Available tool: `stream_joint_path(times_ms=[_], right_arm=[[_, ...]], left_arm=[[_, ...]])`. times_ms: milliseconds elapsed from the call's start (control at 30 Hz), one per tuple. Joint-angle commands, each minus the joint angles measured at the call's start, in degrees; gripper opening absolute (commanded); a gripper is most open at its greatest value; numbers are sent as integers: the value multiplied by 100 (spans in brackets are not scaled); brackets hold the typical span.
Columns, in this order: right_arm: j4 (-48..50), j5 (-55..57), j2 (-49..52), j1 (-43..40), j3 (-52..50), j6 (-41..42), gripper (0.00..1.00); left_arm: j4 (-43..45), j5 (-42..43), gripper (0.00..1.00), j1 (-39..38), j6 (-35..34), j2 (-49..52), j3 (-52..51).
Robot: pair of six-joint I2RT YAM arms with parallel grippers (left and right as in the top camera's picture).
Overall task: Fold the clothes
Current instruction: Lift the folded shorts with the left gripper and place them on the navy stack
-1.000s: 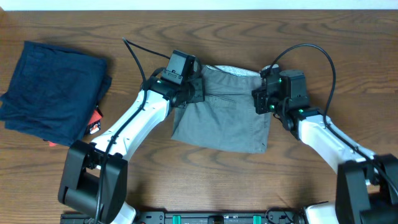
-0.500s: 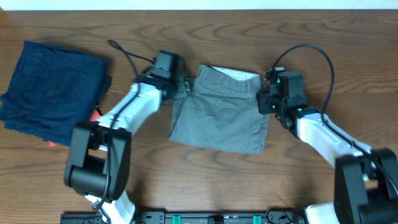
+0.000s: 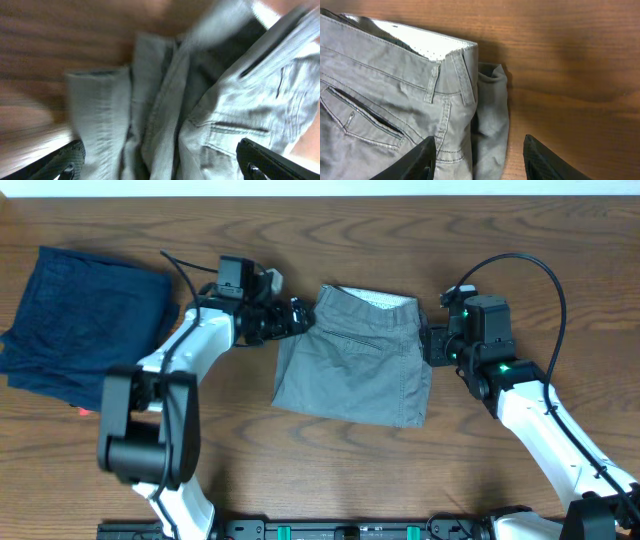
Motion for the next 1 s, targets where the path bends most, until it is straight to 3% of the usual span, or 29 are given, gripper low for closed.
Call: stream_joint_path(times_ms=[0,200,267,467,533,767,967], right_arm=[[-68,55,-13,-33,59,17,55],[-188,55,-13,-33,59,20,55],[-195,57,-13,-33,59,17,55],[-192,57,-13,-33,59,20,55],[-195,57,-13,-33,59,20,55],[-192,63,-13,-33,59,17,56],[-199,227,-13,-33,59,17,56]], left_arm=[[-2,680,98,-94,219,514,-4],[22,669,100,-310,216,1091,-4],[28,697,85,-417,219,1110,-2],[684,1567,23,-682,216,1097,0],[857,1746,8,-719,214,1097,22],[876,1755,6,-656,223,905,122],[859,1416,7,-269,284,-173,157]])
